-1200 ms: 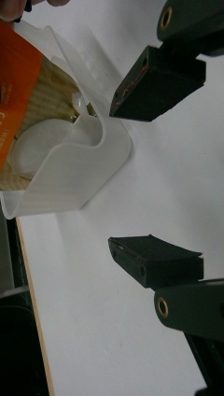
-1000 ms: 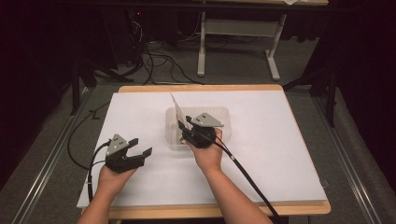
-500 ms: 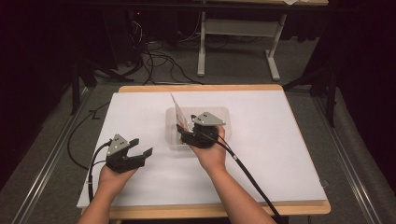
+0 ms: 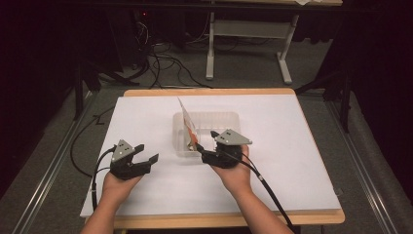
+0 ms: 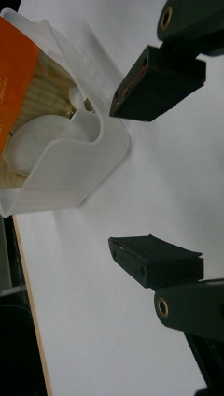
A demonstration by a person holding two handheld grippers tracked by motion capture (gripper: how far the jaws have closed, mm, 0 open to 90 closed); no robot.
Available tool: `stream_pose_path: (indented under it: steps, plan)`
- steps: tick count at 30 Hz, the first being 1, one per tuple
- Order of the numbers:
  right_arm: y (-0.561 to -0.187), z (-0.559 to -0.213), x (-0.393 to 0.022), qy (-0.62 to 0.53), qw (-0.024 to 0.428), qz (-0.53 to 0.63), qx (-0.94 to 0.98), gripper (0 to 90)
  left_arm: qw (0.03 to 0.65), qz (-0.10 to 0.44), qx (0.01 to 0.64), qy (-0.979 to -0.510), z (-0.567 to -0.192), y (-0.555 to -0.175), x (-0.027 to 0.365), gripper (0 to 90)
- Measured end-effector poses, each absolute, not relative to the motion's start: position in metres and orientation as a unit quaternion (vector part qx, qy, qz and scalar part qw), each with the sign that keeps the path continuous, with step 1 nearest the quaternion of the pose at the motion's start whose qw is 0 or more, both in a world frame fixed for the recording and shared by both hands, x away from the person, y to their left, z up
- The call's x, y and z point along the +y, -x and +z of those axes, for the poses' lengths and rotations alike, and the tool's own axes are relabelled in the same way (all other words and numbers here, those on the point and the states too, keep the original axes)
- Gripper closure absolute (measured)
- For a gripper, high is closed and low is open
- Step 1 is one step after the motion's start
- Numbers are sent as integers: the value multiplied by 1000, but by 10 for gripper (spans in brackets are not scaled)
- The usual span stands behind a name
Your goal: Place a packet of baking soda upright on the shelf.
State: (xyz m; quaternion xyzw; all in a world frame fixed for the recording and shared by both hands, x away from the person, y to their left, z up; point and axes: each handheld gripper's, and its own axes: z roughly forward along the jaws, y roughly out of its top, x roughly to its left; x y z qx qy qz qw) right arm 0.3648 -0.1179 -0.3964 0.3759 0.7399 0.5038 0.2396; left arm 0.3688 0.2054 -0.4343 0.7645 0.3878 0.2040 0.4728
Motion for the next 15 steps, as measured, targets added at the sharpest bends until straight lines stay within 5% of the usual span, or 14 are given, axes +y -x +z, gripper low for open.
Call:
stream_pose_path:
  steps: [15]
  plan:
    - [-324,-401,-244,-437,290,458,717,333,463,210,386,-770,-435,-367,204,308]
